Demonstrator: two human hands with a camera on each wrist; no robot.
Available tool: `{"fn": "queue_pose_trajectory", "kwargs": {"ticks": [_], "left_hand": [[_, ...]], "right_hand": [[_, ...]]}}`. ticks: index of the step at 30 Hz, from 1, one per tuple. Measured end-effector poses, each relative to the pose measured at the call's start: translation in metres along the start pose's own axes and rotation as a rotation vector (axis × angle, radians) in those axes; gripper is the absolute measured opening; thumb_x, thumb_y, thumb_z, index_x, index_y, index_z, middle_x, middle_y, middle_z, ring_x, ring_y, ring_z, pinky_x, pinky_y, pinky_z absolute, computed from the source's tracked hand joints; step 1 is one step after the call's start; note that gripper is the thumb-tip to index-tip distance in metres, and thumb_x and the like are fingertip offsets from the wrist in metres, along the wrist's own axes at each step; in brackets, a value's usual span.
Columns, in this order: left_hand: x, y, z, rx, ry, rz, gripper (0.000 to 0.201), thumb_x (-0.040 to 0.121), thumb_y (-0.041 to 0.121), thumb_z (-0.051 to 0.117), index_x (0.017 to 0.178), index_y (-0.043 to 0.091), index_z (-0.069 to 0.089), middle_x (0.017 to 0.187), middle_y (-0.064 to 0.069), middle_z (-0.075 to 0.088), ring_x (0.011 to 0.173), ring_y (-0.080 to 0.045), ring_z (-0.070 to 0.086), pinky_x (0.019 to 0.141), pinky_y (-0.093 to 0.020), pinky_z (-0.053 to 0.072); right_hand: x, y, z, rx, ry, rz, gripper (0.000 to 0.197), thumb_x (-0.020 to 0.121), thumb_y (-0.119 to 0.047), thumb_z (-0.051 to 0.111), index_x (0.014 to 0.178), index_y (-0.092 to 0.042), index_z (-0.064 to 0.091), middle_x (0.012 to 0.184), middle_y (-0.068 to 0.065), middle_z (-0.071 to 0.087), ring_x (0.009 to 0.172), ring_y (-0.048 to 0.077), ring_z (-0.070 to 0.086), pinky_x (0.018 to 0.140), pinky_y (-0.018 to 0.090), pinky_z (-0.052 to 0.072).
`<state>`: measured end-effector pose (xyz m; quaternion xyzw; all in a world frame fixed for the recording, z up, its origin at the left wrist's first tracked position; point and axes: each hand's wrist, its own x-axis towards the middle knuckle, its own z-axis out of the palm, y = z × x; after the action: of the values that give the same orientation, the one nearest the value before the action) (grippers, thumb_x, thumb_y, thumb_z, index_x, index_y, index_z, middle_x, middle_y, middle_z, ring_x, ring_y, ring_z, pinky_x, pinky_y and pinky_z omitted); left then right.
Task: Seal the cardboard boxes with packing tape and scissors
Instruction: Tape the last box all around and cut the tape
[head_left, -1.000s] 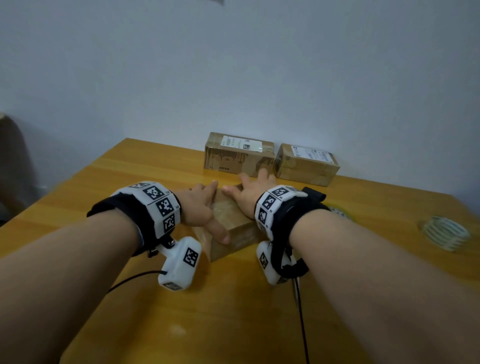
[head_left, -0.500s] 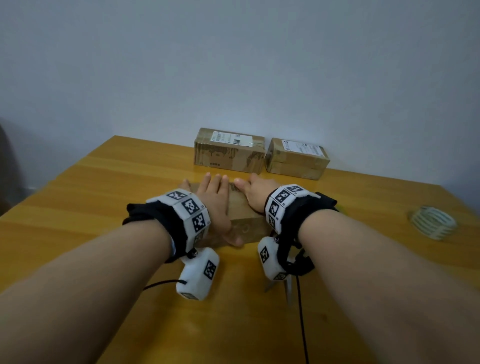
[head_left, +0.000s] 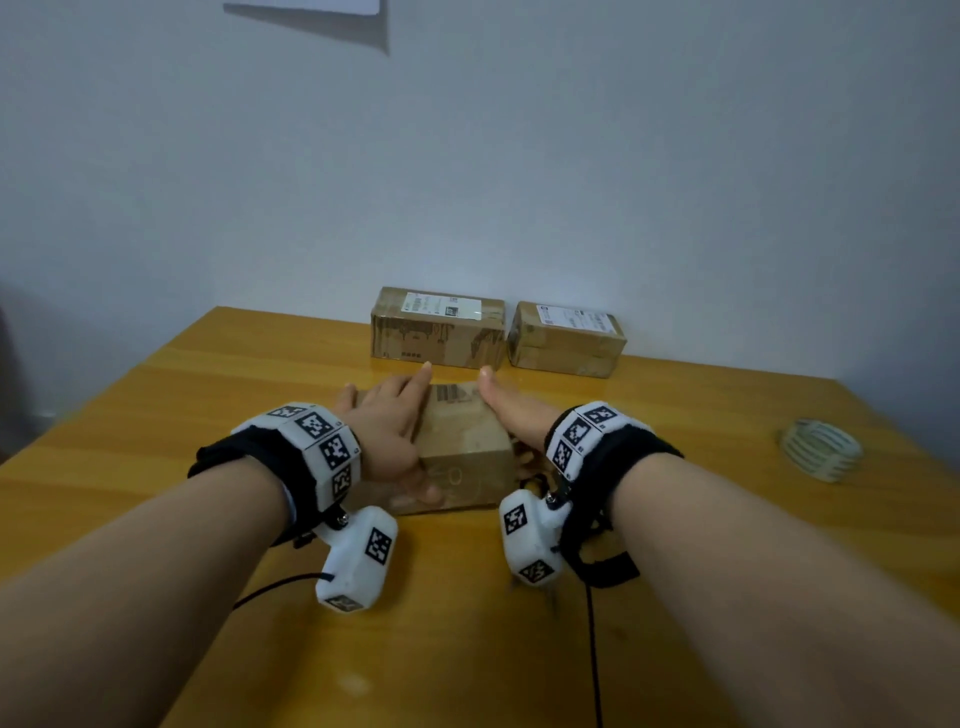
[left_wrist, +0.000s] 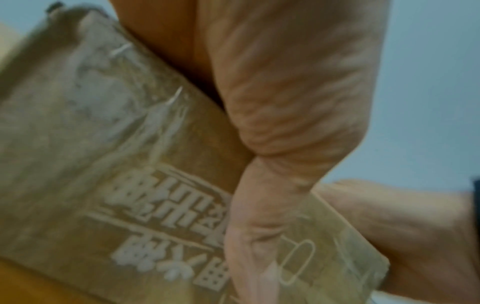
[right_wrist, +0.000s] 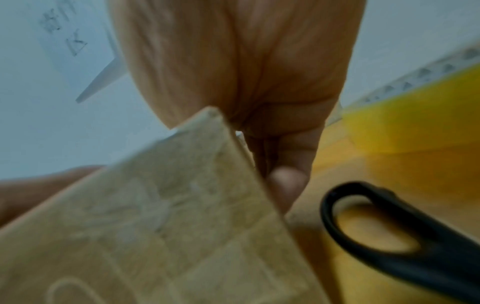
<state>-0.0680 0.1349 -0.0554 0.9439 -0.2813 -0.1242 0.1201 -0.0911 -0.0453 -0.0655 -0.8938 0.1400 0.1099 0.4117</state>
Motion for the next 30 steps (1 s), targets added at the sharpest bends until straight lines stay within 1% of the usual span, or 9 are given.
{"fn": "queue_pose_trajectory", "kwargs": {"ticks": [3,6,10,12,15,18,20,26,30], "left_hand": [[-0.010,-0.001,-0.008,-0.204,0.005,0.007,0.139,0.060,0.045,0.085,0.147,0.038,-0.023,0.157,0.006,0.006,0.144,-0.027,0.014,0.117,-0.055,0.004],[-0.016,0.006,-0.017,-0.397,0.012,0.053,0.152,0.050,0.047,0.090,0.145,0.036,-0.028,0.159,0.005,-0.001,0.145,-0.027,0.012,0.116,-0.052,0.019],[-0.018,0.024,-0.040,-0.553,0.161,0.188,0.157,0.032,0.063,0.087,0.149,0.035,-0.013,0.158,0.008,0.004,0.146,-0.021,0.012,0.117,-0.049,0.024],[-0.019,0.024,-0.044,-0.545,0.196,0.196,0.155,0.035,0.057,0.088,0.150,0.034,-0.014,0.157,0.009,0.002,0.146,-0.018,0.007,0.118,-0.048,0.018],[-0.027,0.017,-0.038,-0.581,0.212,0.158,0.152,0.045,0.044,0.093,0.149,0.036,-0.018,0.159,0.007,0.000,0.145,-0.017,0.010,0.117,-0.041,0.019],[-0.034,0.010,-0.034,-0.645,0.222,0.121,0.146,0.051,0.037,0.093,0.150,0.039,-0.014,0.157,0.006,0.005,0.143,-0.018,0.018,0.113,-0.040,0.025],[-0.037,0.005,-0.034,-0.667,0.215,0.112,0.143,0.051,0.037,0.093,0.150,0.040,-0.011,0.156,0.008,0.008,0.141,-0.021,0.023,0.114,-0.042,0.027],[-0.042,-0.002,-0.033,-0.754,0.199,0.115,0.142,0.041,0.043,0.093,0.150,0.042,0.002,0.148,0.008,0.022,0.132,-0.019,0.033,0.112,-0.047,0.032],[-0.040,-0.012,-0.022,-0.951,0.154,0.109,0.141,0.031,0.047,0.097,0.143,0.054,0.011,0.145,0.001,0.036,0.125,-0.023,0.049,0.105,-0.047,0.043]], "right_hand": [[-0.014,-0.026,-0.008,0.170,-0.001,-0.025,0.115,0.066,-0.098,0.015,0.148,-0.023,0.041,0.153,0.009,0.042,0.140,0.029,0.039,0.116,0.052,0.028],[-0.030,-0.063,-0.019,-0.052,0.151,-0.048,0.100,0.082,-0.086,0.016,0.152,-0.017,0.034,0.158,0.012,0.033,0.143,0.032,0.035,0.116,0.048,0.028],[-0.042,-0.099,-0.017,-0.230,0.275,-0.052,0.089,0.088,-0.079,0.010,0.146,-0.019,0.041,0.139,0.011,0.056,0.122,0.033,0.055,0.103,0.045,0.039],[-0.045,-0.103,-0.012,-0.298,0.283,-0.092,0.076,0.096,-0.068,0.007,0.145,-0.021,0.041,0.133,0.011,0.059,0.114,0.030,0.059,0.093,0.041,0.042],[-0.047,-0.096,-0.010,-0.443,0.344,-0.197,0.052,0.103,-0.045,0.024,0.154,-0.033,0.020,0.137,0.011,0.050,0.113,0.033,0.058,0.087,0.041,0.048],[-0.051,-0.088,-0.014,-0.446,0.366,-0.215,0.040,0.106,-0.033,0.033,0.145,-0.028,0.038,0.130,0.009,0.053,0.111,0.032,0.058,0.089,0.040,0.049],[-0.054,-0.086,-0.015,-0.409,0.322,-0.222,0.040,0.106,-0.041,0.032,0.136,-0.022,0.050,0.124,0.010,0.059,0.108,0.031,0.060,0.091,0.040,0.049],[-0.061,-0.104,-0.013,-0.587,0.235,-0.193,0.036,0.107,-0.031,0.035,0.136,-0.022,0.054,0.127,0.008,0.060,0.113,0.031,0.060,0.095,0.039,0.049],[-0.063,-0.119,-0.016,-0.628,0.313,-0.137,0.034,0.103,-0.036,0.043,0.115,-0.011,0.063,0.106,0.009,0.069,0.093,0.028,0.067,0.084,0.039,0.056]]}}
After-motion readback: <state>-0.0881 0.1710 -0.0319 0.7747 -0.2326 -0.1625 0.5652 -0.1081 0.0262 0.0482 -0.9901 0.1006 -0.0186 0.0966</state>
